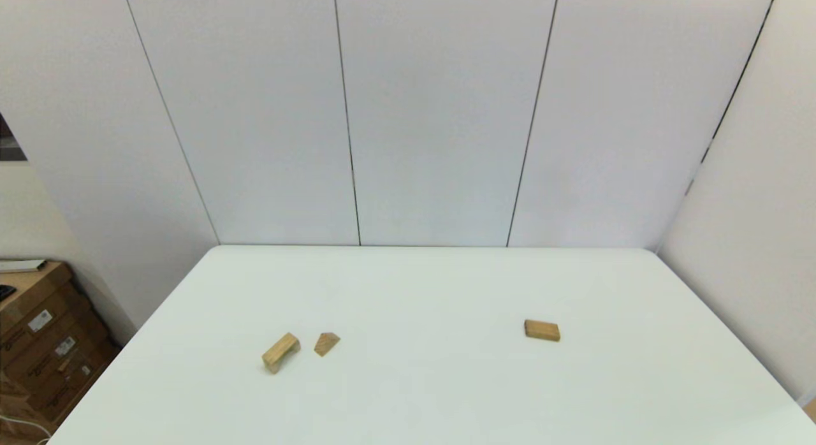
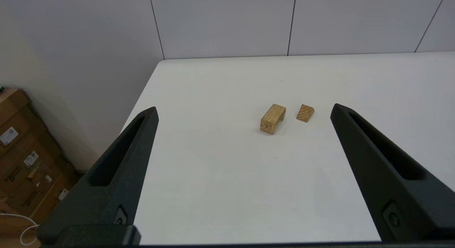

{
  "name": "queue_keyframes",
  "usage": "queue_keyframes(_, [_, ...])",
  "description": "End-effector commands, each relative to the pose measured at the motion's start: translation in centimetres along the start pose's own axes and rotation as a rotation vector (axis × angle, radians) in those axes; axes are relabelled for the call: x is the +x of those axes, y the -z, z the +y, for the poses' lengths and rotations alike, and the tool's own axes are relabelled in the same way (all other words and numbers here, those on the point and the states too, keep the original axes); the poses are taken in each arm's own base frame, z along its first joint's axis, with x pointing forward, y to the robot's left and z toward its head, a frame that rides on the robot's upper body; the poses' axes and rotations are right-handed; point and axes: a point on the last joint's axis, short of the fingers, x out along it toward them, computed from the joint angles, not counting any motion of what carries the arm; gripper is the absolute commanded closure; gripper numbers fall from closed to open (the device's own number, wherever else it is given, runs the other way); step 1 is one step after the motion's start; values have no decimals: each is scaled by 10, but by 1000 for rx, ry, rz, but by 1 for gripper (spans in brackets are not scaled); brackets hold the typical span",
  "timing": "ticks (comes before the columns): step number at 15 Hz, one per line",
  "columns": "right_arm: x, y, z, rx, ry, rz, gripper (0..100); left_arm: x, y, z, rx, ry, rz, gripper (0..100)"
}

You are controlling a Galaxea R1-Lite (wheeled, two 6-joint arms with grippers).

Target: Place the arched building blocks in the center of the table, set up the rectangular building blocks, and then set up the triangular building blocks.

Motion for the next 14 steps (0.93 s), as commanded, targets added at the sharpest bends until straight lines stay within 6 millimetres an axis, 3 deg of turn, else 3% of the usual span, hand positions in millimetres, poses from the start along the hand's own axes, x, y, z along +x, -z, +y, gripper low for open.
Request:
queue_keyframes(1, [0,0,0,-1,-1,-1,0,0,0,0,0,0,2,0])
queue_keyframes(14, [0,0,0,-1,-1,1,0,0,0,0,0,0,2,0])
